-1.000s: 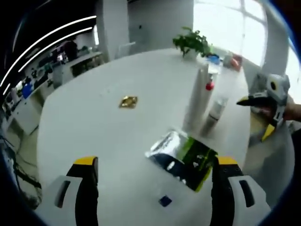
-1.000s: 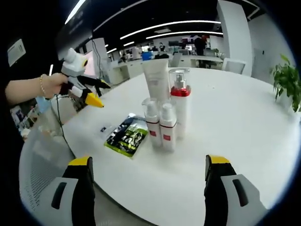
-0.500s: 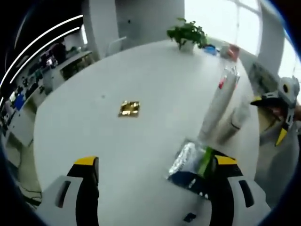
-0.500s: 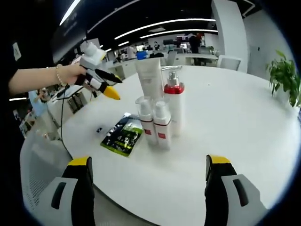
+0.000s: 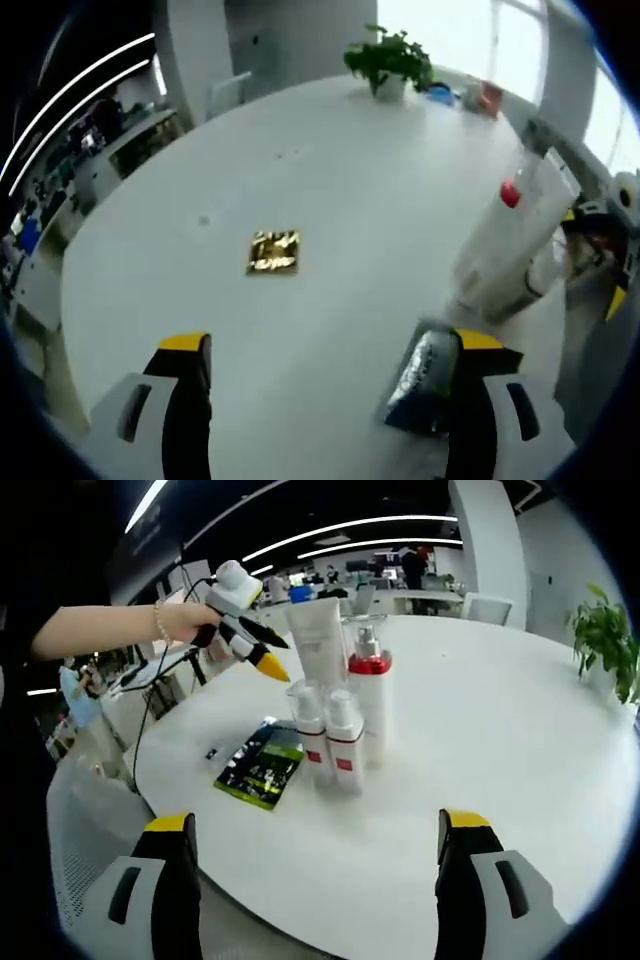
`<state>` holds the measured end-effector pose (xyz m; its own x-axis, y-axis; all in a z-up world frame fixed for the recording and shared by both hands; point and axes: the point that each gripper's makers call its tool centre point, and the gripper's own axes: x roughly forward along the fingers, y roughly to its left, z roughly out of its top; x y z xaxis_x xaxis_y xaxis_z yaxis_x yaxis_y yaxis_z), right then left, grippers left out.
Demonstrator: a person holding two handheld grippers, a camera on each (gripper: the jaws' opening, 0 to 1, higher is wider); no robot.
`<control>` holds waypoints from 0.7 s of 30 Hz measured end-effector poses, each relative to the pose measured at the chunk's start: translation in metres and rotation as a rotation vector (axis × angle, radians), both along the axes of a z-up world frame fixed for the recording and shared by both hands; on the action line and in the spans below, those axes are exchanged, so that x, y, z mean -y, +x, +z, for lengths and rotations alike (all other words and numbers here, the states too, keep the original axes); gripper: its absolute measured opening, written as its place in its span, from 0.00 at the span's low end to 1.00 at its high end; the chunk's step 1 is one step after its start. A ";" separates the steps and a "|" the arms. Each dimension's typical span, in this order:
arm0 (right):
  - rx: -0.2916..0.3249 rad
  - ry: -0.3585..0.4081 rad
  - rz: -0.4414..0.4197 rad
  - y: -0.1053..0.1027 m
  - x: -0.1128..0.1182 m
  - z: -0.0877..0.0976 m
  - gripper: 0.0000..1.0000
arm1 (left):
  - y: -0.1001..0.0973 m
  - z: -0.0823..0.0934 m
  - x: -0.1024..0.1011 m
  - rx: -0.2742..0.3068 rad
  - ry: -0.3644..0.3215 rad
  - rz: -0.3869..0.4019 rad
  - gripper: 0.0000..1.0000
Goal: Arrange the skincare products in the storage area until every visible bottle or jar stands upright without overlapping.
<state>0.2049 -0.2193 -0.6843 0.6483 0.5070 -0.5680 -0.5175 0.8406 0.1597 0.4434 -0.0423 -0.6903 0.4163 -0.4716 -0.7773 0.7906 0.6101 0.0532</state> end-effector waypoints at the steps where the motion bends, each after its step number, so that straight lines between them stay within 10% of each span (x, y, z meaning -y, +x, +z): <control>1: -0.002 -0.001 0.000 0.000 0.000 -0.001 0.99 | 0.002 -0.001 0.001 -0.002 0.003 -0.002 0.96; 21: -0.025 -0.008 0.000 -0.002 0.001 -0.005 0.99 | 0.045 -0.034 0.017 -0.058 0.054 -0.060 0.93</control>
<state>0.2032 -0.2201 -0.6896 0.6334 0.5027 -0.5884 -0.5138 0.8417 0.1661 0.4880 -0.0596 -0.7248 0.3420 -0.4514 -0.8242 0.8285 0.5587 0.0379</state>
